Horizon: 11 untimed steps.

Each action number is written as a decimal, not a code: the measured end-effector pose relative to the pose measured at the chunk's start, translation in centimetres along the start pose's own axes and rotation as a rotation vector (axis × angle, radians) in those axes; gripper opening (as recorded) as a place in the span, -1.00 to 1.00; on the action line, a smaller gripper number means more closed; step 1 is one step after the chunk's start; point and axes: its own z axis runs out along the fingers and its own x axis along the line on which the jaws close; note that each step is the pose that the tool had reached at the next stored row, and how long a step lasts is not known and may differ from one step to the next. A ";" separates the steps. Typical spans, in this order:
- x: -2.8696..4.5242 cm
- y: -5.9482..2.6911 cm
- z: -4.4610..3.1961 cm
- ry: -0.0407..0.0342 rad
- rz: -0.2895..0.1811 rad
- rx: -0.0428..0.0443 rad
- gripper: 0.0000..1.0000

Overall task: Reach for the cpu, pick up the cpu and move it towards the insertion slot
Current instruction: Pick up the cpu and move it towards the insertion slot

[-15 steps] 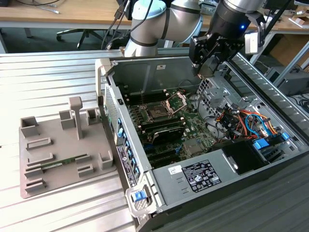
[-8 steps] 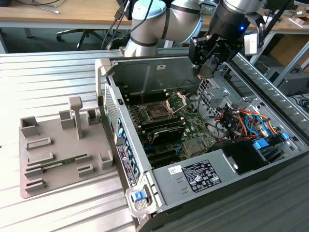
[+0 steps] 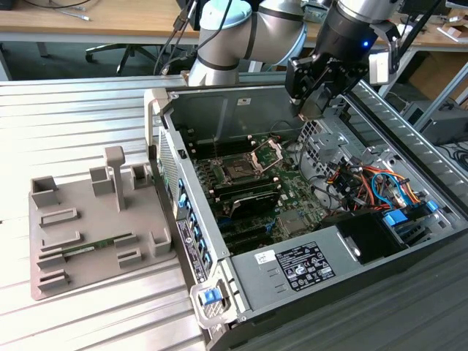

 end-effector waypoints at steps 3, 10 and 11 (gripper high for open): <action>0.00 -0.01 0.09 0.0000 0.000 -0.0001 0.10; 0.00 -0.02 0.28 0.0000 0.000 0.0000 0.10; 0.01 -0.03 0.34 0.0000 0.000 0.0000 0.10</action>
